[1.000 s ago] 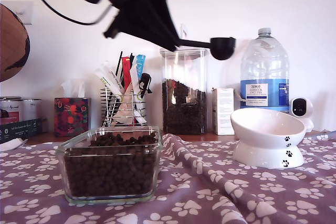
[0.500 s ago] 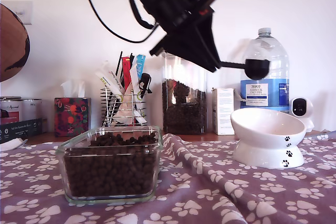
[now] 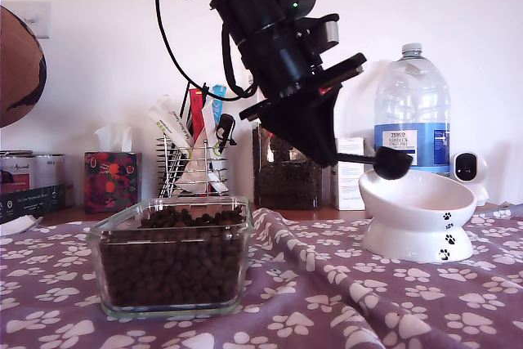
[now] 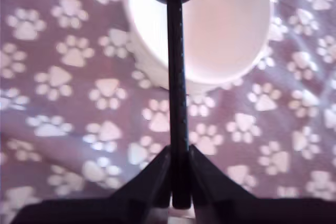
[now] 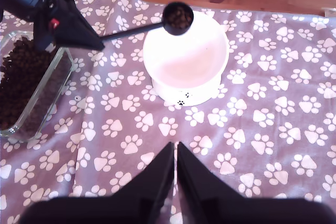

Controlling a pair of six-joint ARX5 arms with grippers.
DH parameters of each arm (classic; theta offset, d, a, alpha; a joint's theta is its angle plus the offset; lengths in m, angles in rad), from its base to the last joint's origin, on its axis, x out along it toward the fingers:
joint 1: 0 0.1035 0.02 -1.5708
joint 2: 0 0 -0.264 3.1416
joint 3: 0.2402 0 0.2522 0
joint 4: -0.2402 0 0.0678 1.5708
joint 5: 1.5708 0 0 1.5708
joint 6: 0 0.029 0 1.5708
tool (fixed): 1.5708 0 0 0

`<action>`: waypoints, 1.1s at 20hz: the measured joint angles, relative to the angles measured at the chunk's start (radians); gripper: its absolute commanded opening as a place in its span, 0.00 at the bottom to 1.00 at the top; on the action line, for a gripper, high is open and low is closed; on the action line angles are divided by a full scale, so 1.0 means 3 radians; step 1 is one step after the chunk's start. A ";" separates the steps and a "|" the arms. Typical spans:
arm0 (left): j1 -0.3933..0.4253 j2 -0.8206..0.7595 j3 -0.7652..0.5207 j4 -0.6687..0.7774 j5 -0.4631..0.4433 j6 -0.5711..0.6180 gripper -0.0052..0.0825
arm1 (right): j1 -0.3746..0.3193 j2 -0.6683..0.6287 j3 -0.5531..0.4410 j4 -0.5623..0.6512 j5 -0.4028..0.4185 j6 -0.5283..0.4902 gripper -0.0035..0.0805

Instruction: Measure one spoon of cat food and pour it into the food bowl

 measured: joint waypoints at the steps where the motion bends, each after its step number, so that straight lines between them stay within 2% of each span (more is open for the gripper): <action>1: -0.0004 0.0000 0.0000 0.0004 -0.0102 0.0069 0.03 | 0.0000 -0.0001 0.0000 -0.0004 -0.0001 0.0000 0.03; 7: -0.0211 0.0000 0.0001 0.0127 -0.0750 0.0579 0.03 | 0.0000 0.0039 0.0001 -0.0149 -0.0009 -0.0055 0.03; 10: -0.0366 0.0000 0.0003 0.0210 -0.1153 0.0916 0.03 | 0.0000 0.0267 0.0003 -0.0277 -0.0009 -0.0001 0.03; 14: -0.0488 0.0000 0.0003 0.0275 -0.1675 0.1293 0.03 | 0.0004 0.0523 0.0003 -0.0245 -0.0009 0.0004 0.03; 19: -0.0501 0.0000 0.0003 0.0449 -0.2143 0.1724 0.03 | 0.0004 0.0451 0.0004 -0.0317 -0.0089 0.0004 0.03; 22: -0.0520 0.0000 0.0003 0.0543 -0.2294 0.1910 0.03 | 0.0004 0.0581 0.0004 -0.0392 -0.0164 0.0008 0.03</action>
